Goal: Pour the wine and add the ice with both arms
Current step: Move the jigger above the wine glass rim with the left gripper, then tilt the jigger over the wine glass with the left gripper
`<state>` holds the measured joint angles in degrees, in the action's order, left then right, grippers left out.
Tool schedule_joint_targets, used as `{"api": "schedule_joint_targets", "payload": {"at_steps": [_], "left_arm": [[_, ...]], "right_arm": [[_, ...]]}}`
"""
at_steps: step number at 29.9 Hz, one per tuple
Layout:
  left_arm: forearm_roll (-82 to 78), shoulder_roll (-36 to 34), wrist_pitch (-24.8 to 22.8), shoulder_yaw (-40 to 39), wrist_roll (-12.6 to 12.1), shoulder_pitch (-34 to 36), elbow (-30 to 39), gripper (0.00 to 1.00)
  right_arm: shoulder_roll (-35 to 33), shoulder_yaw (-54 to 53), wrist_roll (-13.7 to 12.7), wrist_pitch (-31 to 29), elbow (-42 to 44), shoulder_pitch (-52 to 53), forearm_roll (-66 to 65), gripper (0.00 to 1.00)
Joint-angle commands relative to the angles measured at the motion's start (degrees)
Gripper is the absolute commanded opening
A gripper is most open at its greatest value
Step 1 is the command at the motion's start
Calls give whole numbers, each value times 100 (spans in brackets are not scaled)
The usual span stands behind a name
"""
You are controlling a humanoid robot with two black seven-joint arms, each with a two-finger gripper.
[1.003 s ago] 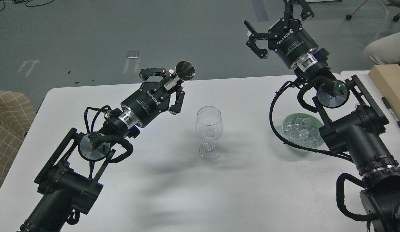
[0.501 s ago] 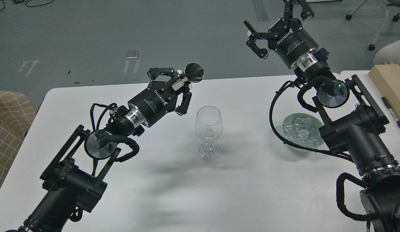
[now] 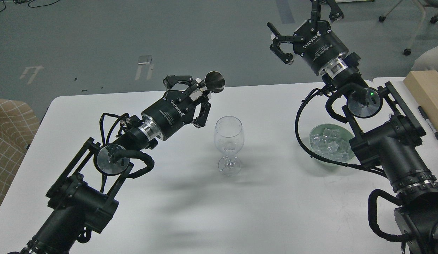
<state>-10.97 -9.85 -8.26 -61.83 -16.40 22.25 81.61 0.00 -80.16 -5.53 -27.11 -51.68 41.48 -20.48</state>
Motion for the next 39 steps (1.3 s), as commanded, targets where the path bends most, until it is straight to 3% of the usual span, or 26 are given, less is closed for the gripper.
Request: {"api": "schedule_joint_targets", "payload": {"at_steps": [1,39], "left_arm": [[-2,-8,0,13,5,-1,4,10],[-872,10,-35,13,66,-36,83,10]], "right_arm": [[0,0,-1,4,0,0,0,100],[0,0,-1,4,17,35,0,100]]}}
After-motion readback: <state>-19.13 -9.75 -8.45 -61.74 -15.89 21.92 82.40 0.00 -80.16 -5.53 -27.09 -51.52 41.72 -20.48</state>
